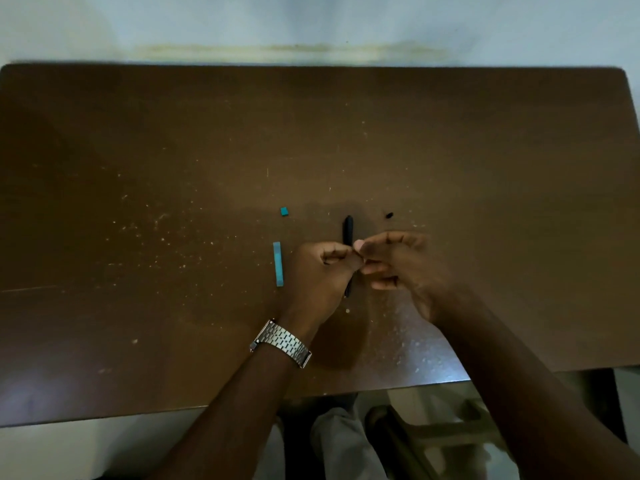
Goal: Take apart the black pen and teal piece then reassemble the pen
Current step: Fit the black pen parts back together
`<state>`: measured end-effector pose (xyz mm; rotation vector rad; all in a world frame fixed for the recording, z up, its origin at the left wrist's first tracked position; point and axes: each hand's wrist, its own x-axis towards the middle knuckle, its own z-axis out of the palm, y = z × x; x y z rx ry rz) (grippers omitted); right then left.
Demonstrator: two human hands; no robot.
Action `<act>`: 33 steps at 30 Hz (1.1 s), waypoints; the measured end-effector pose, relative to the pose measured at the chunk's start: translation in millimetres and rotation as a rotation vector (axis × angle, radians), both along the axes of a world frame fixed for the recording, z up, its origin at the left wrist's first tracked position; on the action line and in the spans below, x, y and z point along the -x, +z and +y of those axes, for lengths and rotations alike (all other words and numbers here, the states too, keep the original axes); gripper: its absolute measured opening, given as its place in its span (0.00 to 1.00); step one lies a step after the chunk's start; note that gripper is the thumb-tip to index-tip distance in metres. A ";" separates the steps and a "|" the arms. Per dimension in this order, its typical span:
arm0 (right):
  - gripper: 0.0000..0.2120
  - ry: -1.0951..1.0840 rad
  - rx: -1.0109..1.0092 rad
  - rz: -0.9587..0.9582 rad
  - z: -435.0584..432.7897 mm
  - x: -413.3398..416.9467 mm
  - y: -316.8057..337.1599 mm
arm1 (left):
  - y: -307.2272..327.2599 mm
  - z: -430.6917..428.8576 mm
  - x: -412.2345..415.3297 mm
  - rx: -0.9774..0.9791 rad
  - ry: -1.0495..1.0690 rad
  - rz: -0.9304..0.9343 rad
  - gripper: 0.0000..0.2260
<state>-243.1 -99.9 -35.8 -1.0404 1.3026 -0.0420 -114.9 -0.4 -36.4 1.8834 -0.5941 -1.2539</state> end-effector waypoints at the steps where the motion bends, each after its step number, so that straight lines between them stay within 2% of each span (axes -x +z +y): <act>1: 0.05 0.006 0.010 0.000 -0.8 0.0 0.6 | -0.4 -1.5 0.0 0.000 -0.019 -0.022 0.07; 4: 0.05 0.001 0.046 0.013 -4.3 -1.8 3.2 | -0.4 -5.1 0.9 -0.010 -0.038 -0.057 0.08; 7: 0.03 -0.121 0.125 0.000 -9.2 0.0 3.9 | -3.8 -9.0 -0.5 -0.011 0.025 -0.048 0.11; 10: 0.05 -0.265 0.195 -0.019 -16.0 5.6 6.4 | -13.5 -17.6 -3.3 -0.038 0.008 -0.193 0.20; 13: 0.09 -0.277 0.224 -0.054 -19.8 6.1 8.3 | -23.3 -33.5 -3.8 -0.138 -0.120 -0.369 0.25; 15: 0.10 -0.249 0.239 -0.074 -19.0 2.7 7.5 | -27.9 -45.2 -4.9 -0.178 -0.182 -0.454 0.21; 17: 0.09 -0.231 0.255 -0.090 -17.3 -1.5 6.7 | -28.9 -52.4 -7.6 -0.182 -0.181 -0.445 0.14; 20: 0.08 -0.212 0.312 -0.099 -16.8 -8.5 9.3 | -17.7 -47.0 -8.0 -0.080 -0.142 -0.420 0.07; 24: 0.10 -0.209 0.330 -0.192 -15.0 -18.1 23.6 | 8.8 -21.6 -1.3 0.130 -0.092 -0.391 0.09; 28: 0.10 -0.127 0.373 -0.282 -7.7 -21.6 47.7 | 28.3 -3.7 4.9 0.237 -0.016 -0.327 0.11; 33: 0.09 -0.039 0.442 -0.331 -0.2 -21.7 67.8 | 36.3 1.5 4.0 0.327 -0.011 -0.451 0.12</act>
